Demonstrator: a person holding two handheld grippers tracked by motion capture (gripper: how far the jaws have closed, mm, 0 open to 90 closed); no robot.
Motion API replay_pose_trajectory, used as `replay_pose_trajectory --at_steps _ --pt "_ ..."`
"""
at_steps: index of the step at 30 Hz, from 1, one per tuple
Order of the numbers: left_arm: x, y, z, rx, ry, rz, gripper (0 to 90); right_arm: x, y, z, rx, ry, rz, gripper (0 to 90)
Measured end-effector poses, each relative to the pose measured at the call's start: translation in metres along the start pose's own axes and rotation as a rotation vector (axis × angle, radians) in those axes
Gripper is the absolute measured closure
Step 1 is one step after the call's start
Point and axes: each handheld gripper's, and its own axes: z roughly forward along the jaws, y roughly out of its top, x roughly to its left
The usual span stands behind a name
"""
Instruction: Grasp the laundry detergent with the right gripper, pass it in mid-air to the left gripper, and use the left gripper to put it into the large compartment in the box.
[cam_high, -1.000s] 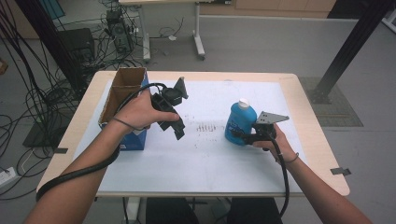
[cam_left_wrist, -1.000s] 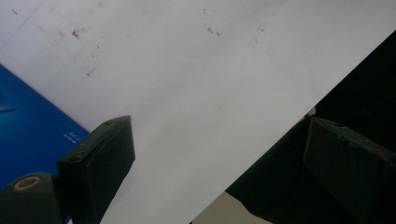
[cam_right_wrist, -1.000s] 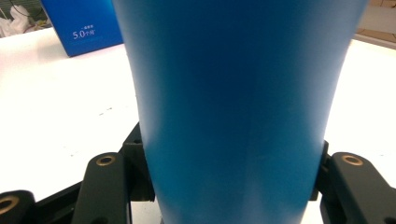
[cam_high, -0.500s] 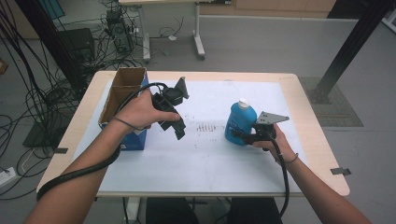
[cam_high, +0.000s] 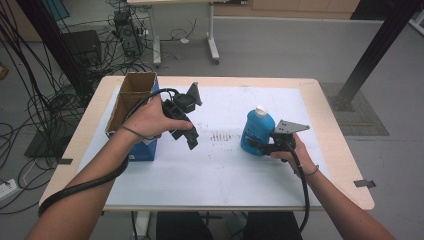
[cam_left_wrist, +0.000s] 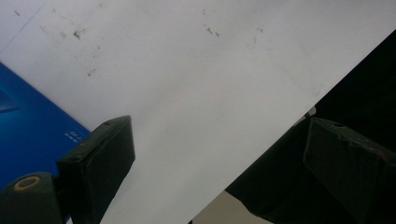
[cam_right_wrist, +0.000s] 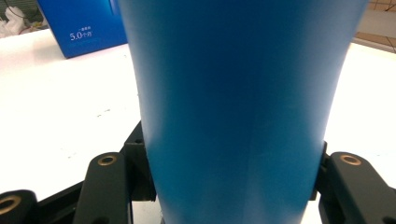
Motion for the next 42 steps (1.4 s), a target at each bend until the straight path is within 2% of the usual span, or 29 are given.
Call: replay_pose_trajectory --at_steps 8,15,24,29,32,34,35,38,39,42 --pt "0.001 0.001 -0.006 -0.006 0.004 0.005 9.1 0.0 0.001 -0.001 0.004 0.009 0.005 41.8" --pt "-0.001 0.004 -0.019 -0.02 0.008 0.032 9.1 -0.004 0.013 -0.007 -0.009 0.017 0.015 41.8" --pt "-0.012 0.01 -0.043 -0.027 0.025 0.118 9.1 -0.007 0.033 -0.017 0.005 0.056 0.021 42.0" --pt "-0.022 0.012 -0.057 -0.017 0.043 0.181 9.2 -0.006 0.044 -0.022 0.006 0.084 0.008 42.0" --pt "-0.025 0.013 -0.062 -0.01 0.051 0.201 9.2 -0.005 0.05 -0.024 0.013 0.101 0.002 42.1" --pt "-0.029 0.014 -0.068 -0.005 0.052 0.236 9.2 -0.004 0.054 -0.026 0.015 0.113 0.0 42.1" --pt "-0.029 0.014 -0.068 -0.005 0.052 0.236 9.2 -0.004 0.054 -0.026 0.015 0.113 0.0 42.1" --pt "-0.033 0.014 -0.077 -0.003 0.054 0.282 9.2 -0.004 0.061 -0.029 0.023 0.138 -0.009 42.1" --pt "-0.033 0.014 -0.077 -0.003 0.054 0.282 9.2 -0.004 0.061 -0.029 0.023 0.138 -0.009 42.1" --pt "-0.037 0.015 -0.083 -0.007 0.047 0.338 9.5 -0.003 0.068 -0.031 0.031 0.167 -0.026 42.1"
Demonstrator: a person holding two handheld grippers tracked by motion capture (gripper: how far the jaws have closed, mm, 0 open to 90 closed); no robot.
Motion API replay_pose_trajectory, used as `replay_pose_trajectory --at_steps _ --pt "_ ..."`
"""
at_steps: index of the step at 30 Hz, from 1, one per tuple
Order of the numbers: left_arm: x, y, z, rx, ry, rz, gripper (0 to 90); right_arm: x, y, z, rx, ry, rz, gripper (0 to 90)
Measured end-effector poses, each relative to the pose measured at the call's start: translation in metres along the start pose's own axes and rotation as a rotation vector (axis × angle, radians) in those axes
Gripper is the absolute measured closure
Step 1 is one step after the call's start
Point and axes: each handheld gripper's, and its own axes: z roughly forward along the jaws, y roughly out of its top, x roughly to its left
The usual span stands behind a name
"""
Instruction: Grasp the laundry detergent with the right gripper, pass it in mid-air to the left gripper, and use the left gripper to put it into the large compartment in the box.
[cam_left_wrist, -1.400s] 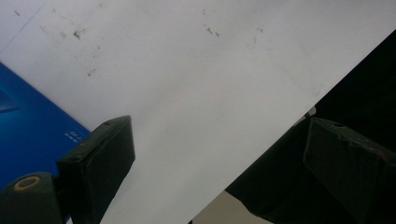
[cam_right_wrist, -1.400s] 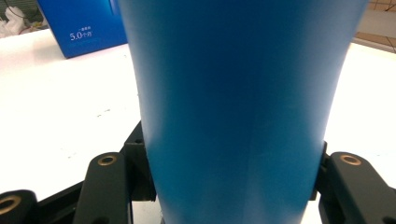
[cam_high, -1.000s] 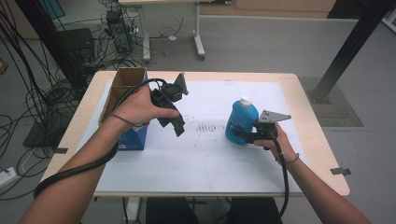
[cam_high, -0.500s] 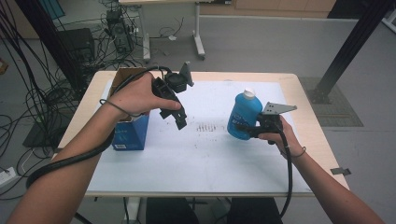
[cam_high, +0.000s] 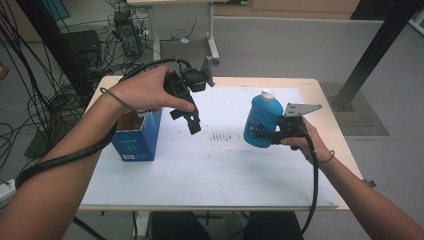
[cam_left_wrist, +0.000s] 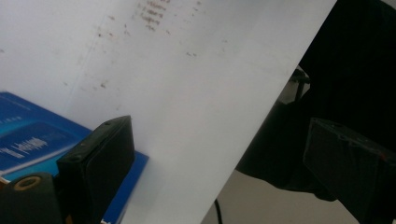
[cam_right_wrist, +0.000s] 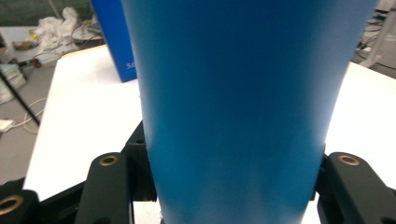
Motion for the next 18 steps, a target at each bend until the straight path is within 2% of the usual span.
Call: replay_pose_trajectory --at_steps 3,8,10,14,18 --pt "-0.002 0.002 -0.003 -0.007 -0.01 0.038 9.6 0.002 0.004 0.0 0.001 0.026 0.004 42.1" --pt "-0.001 0.005 -0.004 -0.008 -0.007 0.047 9.5 0.009 0.008 0.004 -0.001 0.071 -0.004 42.1" --pt "-0.001 0.006 -0.004 -0.008 -0.009 0.063 9.6 0.013 0.01 0.007 -0.001 0.097 -0.012 42.1" --pt "-0.004 0.007 -0.004 -0.002 -0.014 0.091 9.5 0.021 0.014 0.013 0.007 0.15 -0.044 42.1" --pt "-0.006 0.009 -0.004 0.003 -0.02 0.102 9.5 0.028 0.019 0.018 0.007 0.19 -0.063 42.1"
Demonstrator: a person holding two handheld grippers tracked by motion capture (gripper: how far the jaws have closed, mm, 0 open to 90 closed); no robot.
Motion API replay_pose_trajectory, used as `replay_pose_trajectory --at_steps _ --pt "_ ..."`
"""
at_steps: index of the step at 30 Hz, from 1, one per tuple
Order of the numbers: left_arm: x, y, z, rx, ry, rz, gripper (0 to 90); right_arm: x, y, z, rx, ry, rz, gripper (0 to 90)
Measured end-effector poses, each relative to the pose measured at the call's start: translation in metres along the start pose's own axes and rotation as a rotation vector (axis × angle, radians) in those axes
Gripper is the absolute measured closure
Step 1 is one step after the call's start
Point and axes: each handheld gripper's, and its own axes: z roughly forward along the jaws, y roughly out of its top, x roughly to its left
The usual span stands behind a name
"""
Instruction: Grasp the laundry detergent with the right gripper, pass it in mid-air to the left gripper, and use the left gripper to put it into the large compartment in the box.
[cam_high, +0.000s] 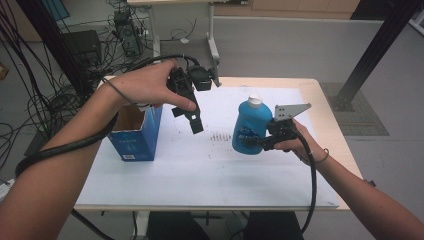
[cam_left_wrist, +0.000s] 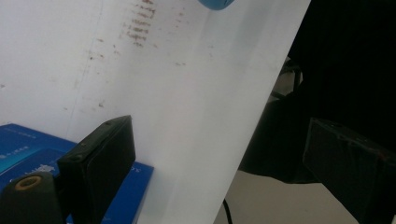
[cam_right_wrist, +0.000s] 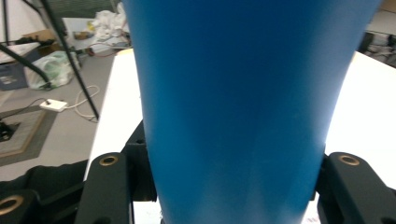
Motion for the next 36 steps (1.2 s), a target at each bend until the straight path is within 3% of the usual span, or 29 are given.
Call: replay_pose_trajectory --at_steps 22,36 --pt "-0.017 0.017 0.001 -0.035 -0.021 0.065 10.4 0.028 0.031 0.032 0.021 0.186 -0.099 42.2" --pt "-0.029 0.028 0.003 -0.085 -0.045 0.133 10.0 0.037 0.043 0.033 0.029 0.235 -0.134 42.1"
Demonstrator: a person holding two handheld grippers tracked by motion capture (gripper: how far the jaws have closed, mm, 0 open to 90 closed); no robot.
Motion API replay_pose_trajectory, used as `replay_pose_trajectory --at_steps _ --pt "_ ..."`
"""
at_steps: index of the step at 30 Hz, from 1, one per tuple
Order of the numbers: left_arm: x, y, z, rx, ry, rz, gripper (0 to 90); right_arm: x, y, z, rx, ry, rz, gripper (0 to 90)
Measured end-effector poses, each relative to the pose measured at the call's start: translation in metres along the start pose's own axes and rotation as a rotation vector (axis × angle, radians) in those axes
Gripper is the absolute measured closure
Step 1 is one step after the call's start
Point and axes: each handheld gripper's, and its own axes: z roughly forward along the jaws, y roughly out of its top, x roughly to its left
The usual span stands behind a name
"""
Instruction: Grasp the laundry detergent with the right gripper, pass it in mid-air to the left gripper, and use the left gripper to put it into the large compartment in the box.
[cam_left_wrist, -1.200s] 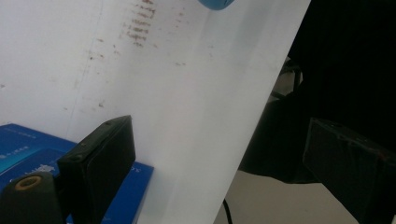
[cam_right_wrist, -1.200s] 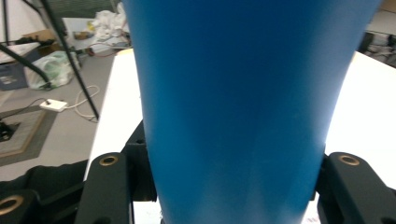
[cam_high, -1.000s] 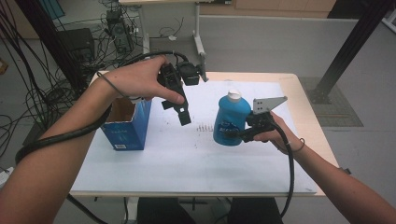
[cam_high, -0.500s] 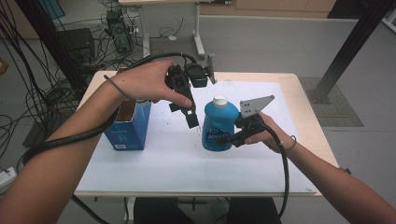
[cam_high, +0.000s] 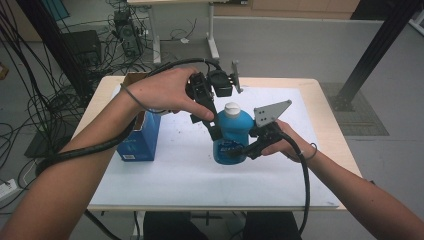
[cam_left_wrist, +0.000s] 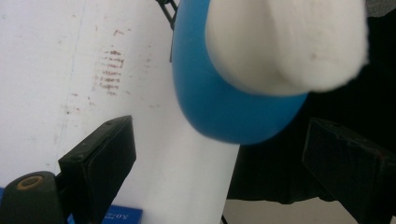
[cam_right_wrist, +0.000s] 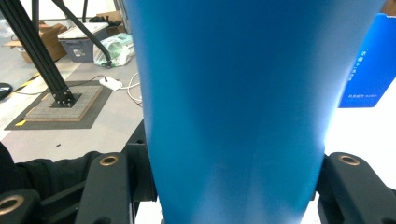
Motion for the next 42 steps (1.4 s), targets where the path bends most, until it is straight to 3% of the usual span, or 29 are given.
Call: replay_pose_trajectory --at_steps 21,42 --pt "-0.009 0.018 0.01 0.001 -0.026 0.069 10.3 0.003 0.009 0.012 0.008 0.041 -0.021 42.2" --pt "-0.01 0.021 0.01 0.01 -0.026 0.084 10.4 -0.001 0.009 0.011 0.016 0.028 -0.009 42.2"
